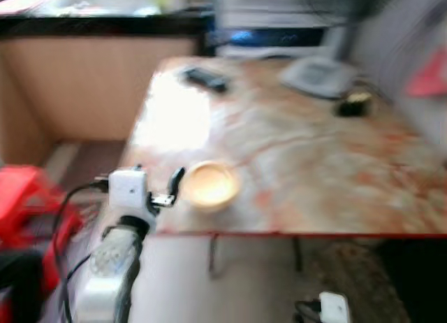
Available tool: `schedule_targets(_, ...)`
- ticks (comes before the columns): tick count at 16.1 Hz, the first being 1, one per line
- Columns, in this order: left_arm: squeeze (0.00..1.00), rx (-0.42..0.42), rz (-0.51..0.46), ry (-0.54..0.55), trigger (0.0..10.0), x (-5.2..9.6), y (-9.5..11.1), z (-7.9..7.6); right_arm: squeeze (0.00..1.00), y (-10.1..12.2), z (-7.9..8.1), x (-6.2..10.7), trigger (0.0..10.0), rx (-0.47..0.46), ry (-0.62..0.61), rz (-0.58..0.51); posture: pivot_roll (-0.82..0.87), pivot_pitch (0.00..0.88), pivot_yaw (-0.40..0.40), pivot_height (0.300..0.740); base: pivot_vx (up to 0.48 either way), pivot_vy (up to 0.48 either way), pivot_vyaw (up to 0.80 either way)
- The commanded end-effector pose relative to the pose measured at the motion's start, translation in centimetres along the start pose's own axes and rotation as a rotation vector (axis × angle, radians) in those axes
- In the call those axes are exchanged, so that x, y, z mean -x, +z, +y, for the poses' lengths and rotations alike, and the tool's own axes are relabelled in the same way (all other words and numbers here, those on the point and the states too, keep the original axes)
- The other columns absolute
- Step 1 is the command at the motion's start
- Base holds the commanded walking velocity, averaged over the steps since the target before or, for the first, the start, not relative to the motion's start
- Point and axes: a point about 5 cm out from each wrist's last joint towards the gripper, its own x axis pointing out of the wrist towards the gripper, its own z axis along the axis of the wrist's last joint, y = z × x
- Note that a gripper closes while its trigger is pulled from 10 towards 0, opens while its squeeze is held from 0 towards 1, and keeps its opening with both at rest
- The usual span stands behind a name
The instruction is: Restocking fridge
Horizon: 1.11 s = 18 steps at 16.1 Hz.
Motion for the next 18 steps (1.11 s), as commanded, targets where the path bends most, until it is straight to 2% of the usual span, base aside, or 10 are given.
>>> schedule_targets(1,0.0,-0.024,-0.012,0.002,10.0,0.1,0.4,0.3,0.0,0.2,0.2,-0.1,10.0,0.01,0.005,0.001,0.09,0.036,-0.053,0.74,0.322,0.0,0.0)
schedule_targets(8,0.0,-0.007,-0.028,0.015,10.0,0.1,0.5,0.3,0.0,0.5,0.2,-0.1,10.0,0.032,0.012,0.0,0.12,0.011,-0.066,0.74,0.0,0.0,0.0)
schedule_targets(12,0.0,-0.019,-0.032,0.068,10.0,0.1,0.6,1.3,0.0,0.6,0.7,-0.2,10.0,0.039,0.02,-0.005,0.13,0.0,-0.055,0.74,0.0,0.0,0.0)
schedule_targets(14,0.0,-0.034,-0.037,0.141,10.0,0.3,0.6,2.2,0.0,0.6,0.9,-0.3,10.0,0.041,0.022,-0.004,0.14,0.0,-0.055,0.74,0.0,0.0,0.0)
schedule_targets(15,0.0,-0.015,-0.039,0.2,10.0,0.7,0.7,2.9,0.0,0.6,1.0,-0.2,10.0,0.049,0.027,-0.001,0.16,0.0,-0.056,0.74,0.0,0.0,0.0)
schedule_targets(17,0.0,0.173,-0.034,0.349,10.0,1.7,0.2,4.9,0.0,0.4,1.1,-0.2,10.0,0.053,0.025,0.001,0.15,0.004,-0.052,0.74,0.0,0.0,0.0)
schedule_targets(18,0.0,0.205,-0.031,0.373,10.0,2.0,0.0,5.2,0.0,0.4,1.1,-0.2,10.0,0.053,0.024,0.001,0.15,0.005,-0.052,0.74,0.0,0.0,0.0)
